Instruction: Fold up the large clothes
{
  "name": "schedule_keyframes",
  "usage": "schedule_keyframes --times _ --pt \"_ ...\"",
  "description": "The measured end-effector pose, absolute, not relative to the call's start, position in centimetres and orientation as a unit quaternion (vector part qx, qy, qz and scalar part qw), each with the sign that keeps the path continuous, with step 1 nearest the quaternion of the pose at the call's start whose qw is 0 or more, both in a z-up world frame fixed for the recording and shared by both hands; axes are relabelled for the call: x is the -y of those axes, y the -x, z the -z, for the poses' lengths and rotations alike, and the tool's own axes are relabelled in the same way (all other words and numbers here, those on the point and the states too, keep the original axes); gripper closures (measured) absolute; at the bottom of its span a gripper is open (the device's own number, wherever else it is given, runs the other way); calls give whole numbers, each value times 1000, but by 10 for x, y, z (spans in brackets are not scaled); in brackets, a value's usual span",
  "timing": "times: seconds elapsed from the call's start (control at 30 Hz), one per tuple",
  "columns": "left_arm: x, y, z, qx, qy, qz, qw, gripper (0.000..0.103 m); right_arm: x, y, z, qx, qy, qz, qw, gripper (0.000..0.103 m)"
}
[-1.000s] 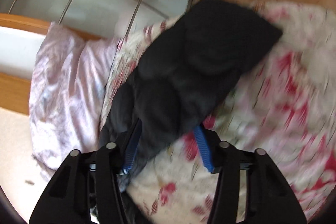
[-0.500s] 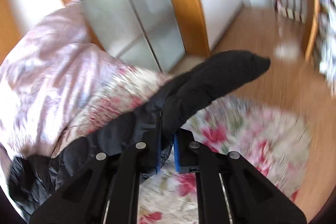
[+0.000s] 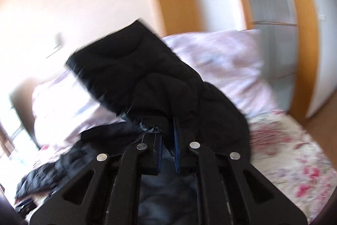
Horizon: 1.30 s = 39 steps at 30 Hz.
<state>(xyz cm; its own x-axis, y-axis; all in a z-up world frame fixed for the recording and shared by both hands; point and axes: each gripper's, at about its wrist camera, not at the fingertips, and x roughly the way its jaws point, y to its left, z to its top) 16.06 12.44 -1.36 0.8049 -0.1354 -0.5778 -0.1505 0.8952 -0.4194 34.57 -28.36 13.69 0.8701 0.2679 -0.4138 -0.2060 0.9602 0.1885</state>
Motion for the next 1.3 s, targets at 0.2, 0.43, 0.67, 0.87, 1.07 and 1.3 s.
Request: schedule_keyframes --times 0.2,0.43,0.67,0.87,1.07,1.3 --pt "-140 -157 15 -326 262 10 908 2 208 -361 -95 -316 -53 -214 923 94" --pt "-150 -152 16 -334 259 -2 906 2 146 -358 -55 -382 -28 -239 892 94" --pt "-156 -147 14 -329 257 2 909 2 97 -356 -16 -438 19 -230 869 94" --pt "-160 -147 14 -326 263 1 908 2 63 -358 1 -458 65 -208 862 93" --pt "-171 -142 14 -328 277 -1 903 2 34 -339 11 -425 215 -176 862 85" --pt "-191 -134 20 -329 329 5 885 2 25 -308 9 -415 238 -226 848 23"
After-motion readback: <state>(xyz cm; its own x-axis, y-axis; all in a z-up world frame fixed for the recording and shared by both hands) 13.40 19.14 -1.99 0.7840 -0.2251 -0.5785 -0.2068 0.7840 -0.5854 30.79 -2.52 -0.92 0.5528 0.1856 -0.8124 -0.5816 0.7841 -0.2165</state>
